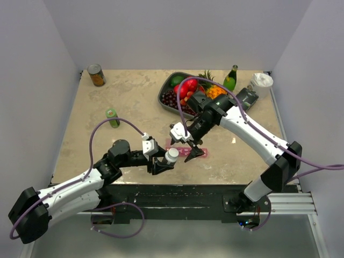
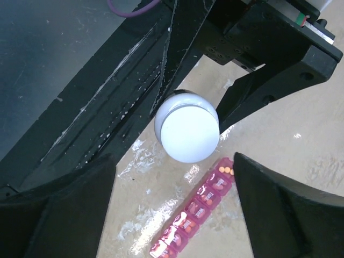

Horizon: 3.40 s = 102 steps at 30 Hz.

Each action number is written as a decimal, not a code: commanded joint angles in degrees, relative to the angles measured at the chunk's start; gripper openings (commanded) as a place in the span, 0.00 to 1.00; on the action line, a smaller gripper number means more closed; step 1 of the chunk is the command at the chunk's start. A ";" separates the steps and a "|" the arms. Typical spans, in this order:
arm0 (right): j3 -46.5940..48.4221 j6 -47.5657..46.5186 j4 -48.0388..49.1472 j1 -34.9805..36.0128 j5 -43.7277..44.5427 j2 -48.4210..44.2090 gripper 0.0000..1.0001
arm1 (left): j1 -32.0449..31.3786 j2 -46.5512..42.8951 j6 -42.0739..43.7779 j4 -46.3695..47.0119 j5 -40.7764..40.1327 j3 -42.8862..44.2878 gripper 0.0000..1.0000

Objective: Sort the pills into containers

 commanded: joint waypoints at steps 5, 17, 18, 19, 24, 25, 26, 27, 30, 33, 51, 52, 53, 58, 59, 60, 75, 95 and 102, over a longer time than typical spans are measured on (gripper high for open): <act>4.86 5.09 -6.44 3.42 -1.09 3.12 0.66 | 0.17 1.63 -0.16 3.89 2.02 3.72 0.00; 3.02 21.87 0.85 4.91 3.83 4.35 0.32 | 0.17 -1.17 0.20 3.10 -8.33 4.07 0.00; 2.58 23.89 3.47 4.91 4.18 4.18 0.32 | 0.17 -1.53 0.11 4.14 -9.22 3.98 0.00; 1.62 27.21 4.45 4.91 4.45 4.44 0.33 | 0.17 -1.88 -0.07 4.76 -9.92 3.98 0.00; 0.82 35.23 9.10 4.91 5.50 6.46 0.36 | 0.17 -2.41 0.81 8.97 -14.14 4.25 0.00; 0.03 39.07 10.25 4.91 5.77 6.63 0.38 | 0.08 -2.50 0.90 9.77 -15.28 4.16 0.00; -0.76 42.59 12.52 4.91 6.12 6.72 0.40 | -0.01 -2.67 0.99 11.17 -18.51 3.98 0.00; -1.55 49.68 17.59 4.83 8.64 6.64 0.40 | -0.10 -2.76 0.81 12.06 -20.46 3.81 0.00; -4.36 60.24 24.29 4.39 12.26 7.51 0.42 | -0.89 -2.59 0.37 16.27 -29.16 2.58 0.00; -5.69 64.85 27.13 3.95 10.79 9.18 0.50 | -1.77 -1.89 0.11 21.37 -35.24 0.04 0.00; -1.64 39.65 12.46 -3.52 4.53 -0.39 0.99 | -1.77 -14.01 0.55 5.48 -26.38 -4.02 0.00; -1.82 39.21 12.37 -4.22 5.15 -0.92 0.99 | -1.85 -14.19 0.46 4.95 -25.24 -3.67 0.00; -1.73 38.59 12.28 -4.58 5.50 -1.27 0.99 | -1.77 -14.54 0.55 4.25 -23.22 -3.14 0.00; -1.90 26.49 8.78 -5.02 7.00 -5.31 0.99 | -1.77 -14.63 0.37 3.54 -16.80 -2.52 0.00; -2.25 23.93 8.07 -4.93 6.83 -6.01 0.99 | -1.77 -14.45 0.11 3.71 -14.52 -2.35 0.00; -2.69 19.73 7.72 -5.02 6.74 -6.80 0.99 | -1.77 -14.10 0.02 3.80 -13.37 -2.34 0.00; 0.55 -4.31 -6.79 -1.42 -1.97 -4.26 0.99 | -1.77 -6.90 1.16 2.13 0.09 1.96 0.00; 2.22 -2.99 -6.61 1.48 -0.74 -2.33 0.99 | -1.77 -0.66 2.57 2.66 3.51 4.51 0.00; 4.68 -0.36 -6.61 2.71 -0.82 -0.75 0.93 | -1.68 0.49 3.18 1.87 3.96 5.56 0.00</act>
